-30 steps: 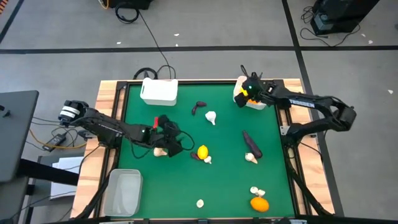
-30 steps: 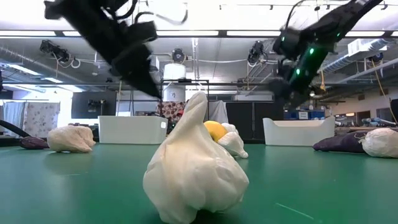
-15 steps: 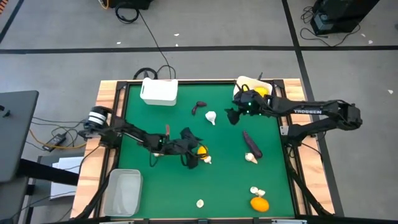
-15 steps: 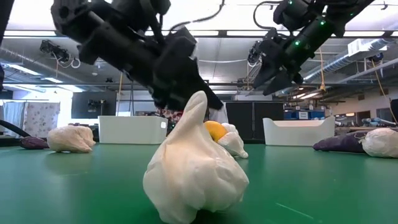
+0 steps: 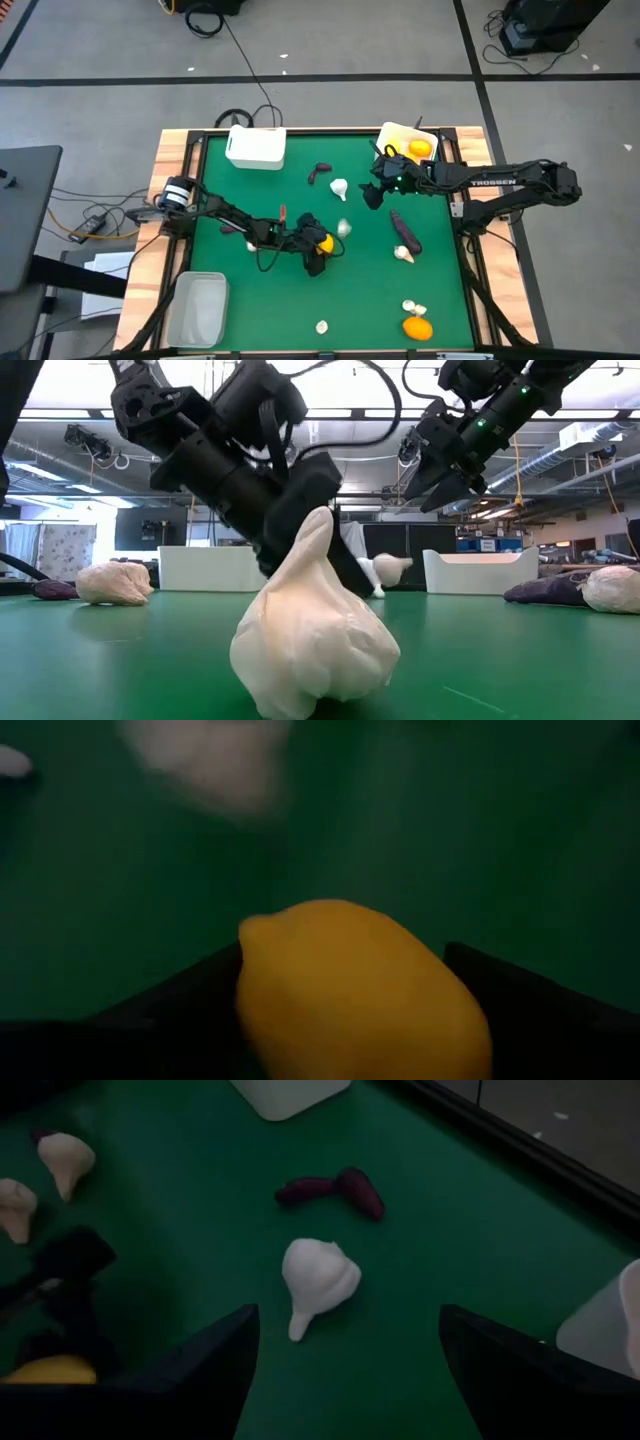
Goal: Sort produce into baskets
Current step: Put the top yellow lemon into the white right bin
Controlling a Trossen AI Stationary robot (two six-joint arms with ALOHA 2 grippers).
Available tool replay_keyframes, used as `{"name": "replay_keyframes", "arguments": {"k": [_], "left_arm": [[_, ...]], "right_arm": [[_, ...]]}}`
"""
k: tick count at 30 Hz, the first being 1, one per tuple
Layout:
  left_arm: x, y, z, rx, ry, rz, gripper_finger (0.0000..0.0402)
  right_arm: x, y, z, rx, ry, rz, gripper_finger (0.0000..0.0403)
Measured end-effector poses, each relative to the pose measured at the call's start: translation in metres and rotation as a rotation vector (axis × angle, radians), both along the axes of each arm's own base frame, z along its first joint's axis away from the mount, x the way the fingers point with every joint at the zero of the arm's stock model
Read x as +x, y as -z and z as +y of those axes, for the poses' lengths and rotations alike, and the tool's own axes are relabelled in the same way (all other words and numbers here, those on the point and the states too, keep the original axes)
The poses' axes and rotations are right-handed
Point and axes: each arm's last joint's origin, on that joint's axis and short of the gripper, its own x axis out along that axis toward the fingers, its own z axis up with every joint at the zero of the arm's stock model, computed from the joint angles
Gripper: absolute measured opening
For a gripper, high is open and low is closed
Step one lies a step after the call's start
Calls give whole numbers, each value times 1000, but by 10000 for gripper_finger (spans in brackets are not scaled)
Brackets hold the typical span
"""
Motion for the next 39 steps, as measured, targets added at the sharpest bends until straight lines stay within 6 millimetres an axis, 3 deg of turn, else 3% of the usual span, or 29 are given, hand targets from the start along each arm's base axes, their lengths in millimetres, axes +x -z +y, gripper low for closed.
{"name": "replay_keyframes", "arguments": {"k": [6, 11, 16, 21, 29, 33, 36, 39], "left_arm": [[0, -3, 5, 21, -5, 15, 273], [0, -10, 11, 53, 0, 5, 274], [-2, -42, 18, 159, -10, -75, 308], [-5, -63, 21, 304, -20, -123, 305], [-6, -63, 21, 389, 15, -92, 280], [-10, -58, 24, 418, -40, -16, 278], [-16, -51, 27, 452, -104, 70, 278], [-21, -47, 29, 452, -134, 132, 278]], "right_arm": [[1, 0, 6, -8, 10, -2, 318], [6, 11, 16, 56, -1, -13, 318], [21, 43, 36, 213, -157, -97, 318], [41, 62, 50, 295, -310, -270, 318], [64, 71, 56, 329, -429, -388, 318], [62, 75, 49, 240, -341, -339, 318], [60, 71, 37, 63, -268, -315, 318], [60, 69, 28, -115, -304, -259, 318]]}}
